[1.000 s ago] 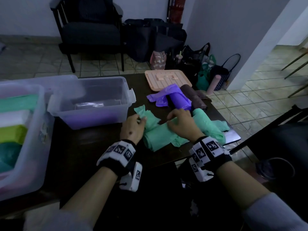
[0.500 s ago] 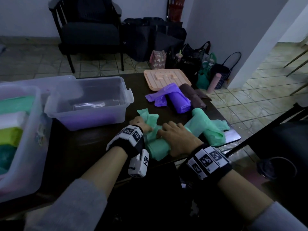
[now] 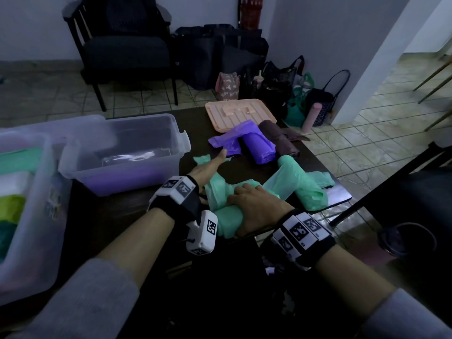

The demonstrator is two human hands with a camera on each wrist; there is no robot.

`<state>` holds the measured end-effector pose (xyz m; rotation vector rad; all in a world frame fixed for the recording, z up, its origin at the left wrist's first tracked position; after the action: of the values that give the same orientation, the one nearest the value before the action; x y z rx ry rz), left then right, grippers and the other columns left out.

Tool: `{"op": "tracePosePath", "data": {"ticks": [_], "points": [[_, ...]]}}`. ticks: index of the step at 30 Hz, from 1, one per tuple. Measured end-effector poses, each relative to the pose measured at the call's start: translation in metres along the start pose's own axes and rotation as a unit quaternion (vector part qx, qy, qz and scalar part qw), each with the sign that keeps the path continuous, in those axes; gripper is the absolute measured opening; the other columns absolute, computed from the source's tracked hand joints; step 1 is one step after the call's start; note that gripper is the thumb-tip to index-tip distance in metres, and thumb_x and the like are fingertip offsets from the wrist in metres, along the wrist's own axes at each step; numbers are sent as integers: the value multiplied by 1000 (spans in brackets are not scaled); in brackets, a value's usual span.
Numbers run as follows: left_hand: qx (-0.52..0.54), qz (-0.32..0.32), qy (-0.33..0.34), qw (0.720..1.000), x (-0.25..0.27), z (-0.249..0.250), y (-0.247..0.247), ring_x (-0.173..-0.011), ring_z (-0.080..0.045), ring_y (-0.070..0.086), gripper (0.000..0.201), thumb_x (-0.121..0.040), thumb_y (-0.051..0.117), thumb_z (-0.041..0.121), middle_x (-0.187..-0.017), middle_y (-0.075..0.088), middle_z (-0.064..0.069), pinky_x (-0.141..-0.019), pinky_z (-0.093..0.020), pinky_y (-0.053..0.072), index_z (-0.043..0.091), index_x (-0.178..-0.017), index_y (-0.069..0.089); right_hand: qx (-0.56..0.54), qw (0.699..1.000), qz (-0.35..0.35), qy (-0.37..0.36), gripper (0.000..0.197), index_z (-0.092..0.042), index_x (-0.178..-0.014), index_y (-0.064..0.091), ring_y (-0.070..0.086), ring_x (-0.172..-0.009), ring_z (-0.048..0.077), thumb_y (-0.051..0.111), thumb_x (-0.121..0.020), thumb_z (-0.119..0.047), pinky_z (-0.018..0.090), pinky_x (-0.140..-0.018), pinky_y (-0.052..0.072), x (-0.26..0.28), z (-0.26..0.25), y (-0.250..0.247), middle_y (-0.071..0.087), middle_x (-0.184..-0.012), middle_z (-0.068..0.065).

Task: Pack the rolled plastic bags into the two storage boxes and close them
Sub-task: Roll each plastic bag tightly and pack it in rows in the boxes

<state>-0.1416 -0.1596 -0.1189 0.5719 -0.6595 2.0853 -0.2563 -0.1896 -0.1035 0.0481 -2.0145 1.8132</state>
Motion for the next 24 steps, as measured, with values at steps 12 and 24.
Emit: {"op": "tracePosePath", "data": {"ticks": [12,24], "points": [[16,7,11,1000,-1,-4,-1,-103,-22,62,37,-77,75,10,-109,65,-8,-70,-33,50,5,-111,61,-50,998,-34,-1,86,-27,-127,48,43,-116,19,81,-54,-59,36,-94,33,-1,5,3,51,-117,-1],[73,86,162,980,11,69,-27,-94,-24,64,34,-85,68,16,-109,66,-13,-89,-39,52,0,-115,61,-65,996,62,-26,70,-22,-118,58,51,-106,21,81,-57,-49,30,-79,35,9,0,-3,55,-106,1]]}}
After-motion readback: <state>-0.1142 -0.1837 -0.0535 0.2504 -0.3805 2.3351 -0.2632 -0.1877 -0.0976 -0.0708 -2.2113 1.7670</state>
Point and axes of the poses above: each hand's wrist, its own x-axis away from the middle knuckle, its own y-axis out of the palm, z = x × y, the point moved 8 cm from there along -x, towards the middle knuckle
